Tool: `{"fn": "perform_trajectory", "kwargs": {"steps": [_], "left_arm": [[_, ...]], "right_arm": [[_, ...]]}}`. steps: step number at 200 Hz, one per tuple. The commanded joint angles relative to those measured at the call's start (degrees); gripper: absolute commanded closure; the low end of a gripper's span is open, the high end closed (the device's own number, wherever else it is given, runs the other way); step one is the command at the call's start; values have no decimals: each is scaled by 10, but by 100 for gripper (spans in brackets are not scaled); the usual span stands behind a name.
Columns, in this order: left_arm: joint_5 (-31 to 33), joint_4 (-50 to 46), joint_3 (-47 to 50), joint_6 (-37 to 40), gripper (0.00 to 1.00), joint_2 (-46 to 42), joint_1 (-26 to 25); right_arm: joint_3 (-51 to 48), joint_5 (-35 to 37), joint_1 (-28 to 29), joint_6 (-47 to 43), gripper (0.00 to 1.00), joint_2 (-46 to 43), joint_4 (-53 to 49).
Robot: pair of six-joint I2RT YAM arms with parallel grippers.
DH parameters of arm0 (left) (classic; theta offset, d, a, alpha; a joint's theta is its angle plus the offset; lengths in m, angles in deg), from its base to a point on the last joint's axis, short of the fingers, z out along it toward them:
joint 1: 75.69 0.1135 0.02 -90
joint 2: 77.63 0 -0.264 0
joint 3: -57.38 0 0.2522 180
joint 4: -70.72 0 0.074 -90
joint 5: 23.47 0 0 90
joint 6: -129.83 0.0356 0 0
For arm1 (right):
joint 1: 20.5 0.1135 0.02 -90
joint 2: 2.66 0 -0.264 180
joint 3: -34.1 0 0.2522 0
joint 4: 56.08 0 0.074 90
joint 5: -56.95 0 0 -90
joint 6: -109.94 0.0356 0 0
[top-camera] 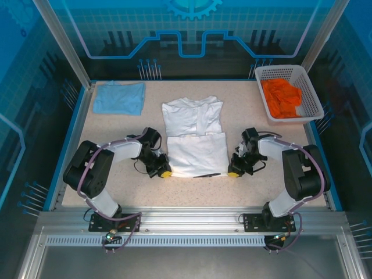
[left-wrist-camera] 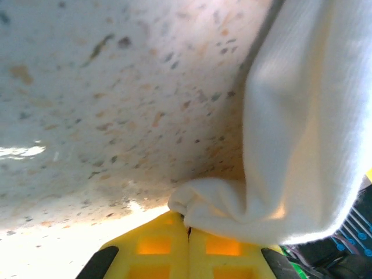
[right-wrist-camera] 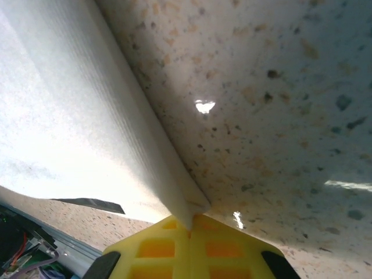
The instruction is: Fold and stack the t-shirts
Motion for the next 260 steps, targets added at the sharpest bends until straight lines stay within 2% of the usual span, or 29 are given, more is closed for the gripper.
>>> {"fn": "perform_trajectory", "kwargs": {"steps": [1, 32, 58, 86, 118, 154, 182, 199, 260], "left_arm": [[4, -79, 28, 45, 100, -34, -9], [-47, -112, 69, 52, 100, -106, -27], [-75, -151, 58, 57, 100, -174, -29], [-118, -173, 21, 61, 100, -209, -29], [-111, -191, -67, 62, 100, -189, -14], [-107, -178, -184, 36, 100, -125, 33], [-113, -107, -256, -29, 100, -65, 75], [-106, -87, -308, -44, 100, -13, 94], [-114, -128, -528, -33, 100, 208, 150]], "right_arm": [[-34, 1, 27, -11, 100, -38, -51], [-75, -16, 74, 6, 100, -128, -89], [-75, -25, 105, 32, 100, -214, -128], [-33, -27, 107, 37, 100, -269, -166], [55, -19, 82, 23, 100, -264, -179], [181, -36, 25, 23, 100, -179, -166], [272, -35, -5, 46, 100, -82, -153], [324, -31, -25, 75, 100, -21, -145], [561, -42, -49, 116, 100, 234, -172]]}}
